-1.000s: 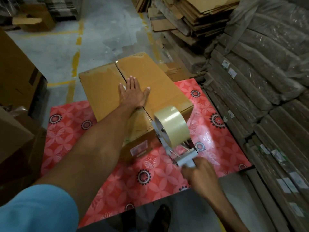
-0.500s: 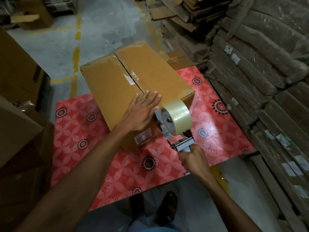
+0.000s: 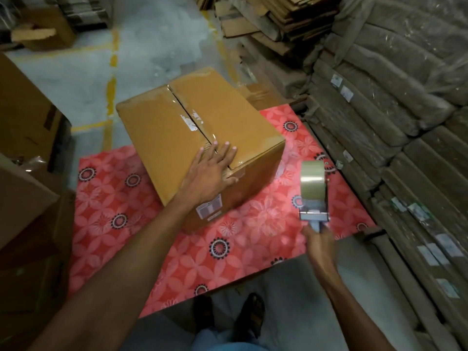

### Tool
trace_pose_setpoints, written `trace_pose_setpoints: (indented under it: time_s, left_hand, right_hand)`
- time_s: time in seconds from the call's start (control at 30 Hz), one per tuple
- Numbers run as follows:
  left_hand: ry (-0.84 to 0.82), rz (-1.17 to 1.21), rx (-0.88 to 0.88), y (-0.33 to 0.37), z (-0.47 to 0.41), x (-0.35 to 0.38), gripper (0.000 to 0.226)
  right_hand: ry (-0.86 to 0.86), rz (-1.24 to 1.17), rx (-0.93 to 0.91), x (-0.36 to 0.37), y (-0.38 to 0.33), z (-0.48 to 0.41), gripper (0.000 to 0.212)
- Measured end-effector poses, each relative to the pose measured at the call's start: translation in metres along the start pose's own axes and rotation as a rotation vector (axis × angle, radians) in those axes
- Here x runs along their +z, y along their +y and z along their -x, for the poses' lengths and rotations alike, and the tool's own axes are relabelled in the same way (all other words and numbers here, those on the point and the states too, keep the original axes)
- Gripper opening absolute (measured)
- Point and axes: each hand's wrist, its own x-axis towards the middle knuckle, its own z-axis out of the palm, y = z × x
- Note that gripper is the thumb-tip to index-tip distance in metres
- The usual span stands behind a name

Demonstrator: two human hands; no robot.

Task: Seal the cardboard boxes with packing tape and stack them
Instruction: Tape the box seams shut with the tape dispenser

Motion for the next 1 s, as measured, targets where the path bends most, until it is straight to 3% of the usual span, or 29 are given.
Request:
trace_pose_setpoints:
  time_s: [0.13,0.3,0.37,0.43,0.53,0.6,0.7,0.8,0.9,1.0]
  left_hand:
    - [0.052,-0.03,-0.049,0.011,0.002,0.007,0.08]
    - [0.067,-0.071,-0.101,0.019,0.008,0.014,0.078]
    - [0.062,-0.062,-0.102,0.021,0.011,0.013,0.077]
    - [0.032,-0.076,-0.113,0.026,0.02,0.01,0.076]
    - [-0.011,-0.086,-0.124,0.045,0.044,0.008,0.072]
    - [0.017,0.001,-0.092,0.053,0.06,0.003,0.069]
    - [0.114,0.26,-0.117,0.026,0.052,-0.013,0.065]
    - [0.129,0.316,-0.198,-0.044,0.013,-0.022,0.058]
    - [0.023,0.239,-0.238,-0.117,-0.034,-0.033,0.059]
    - [-0.079,0.13,-0.243,-0.167,-0.073,-0.042,0.059]
  right_hand:
    - [0.104,0.345,-0.076,-0.009,0.007,-0.061,0.057]
    - [0.009,0.527,-0.043,-0.007,0.022,-0.089,0.065]
    - [-0.031,0.565,-0.032,-0.005,0.023,-0.086,0.058]
    - [-0.051,0.718,-0.09,-0.008,0.006,-0.078,0.033]
    - [0.257,0.909,-0.473,-0.01,-0.06,-0.059,0.015]
    - [0.345,0.791,-0.761,0.007,-0.114,-0.041,0.015]
    - [0.002,0.545,-1.02,0.066,-0.176,-0.014,0.023]
    - [-0.262,0.633,-1.123,0.139,-0.218,-0.003,0.041]
    - [-0.33,0.741,-1.145,0.205,-0.252,-0.018,0.03]
    - [-0.364,0.868,-1.15,0.25,-0.273,-0.039,0.036]
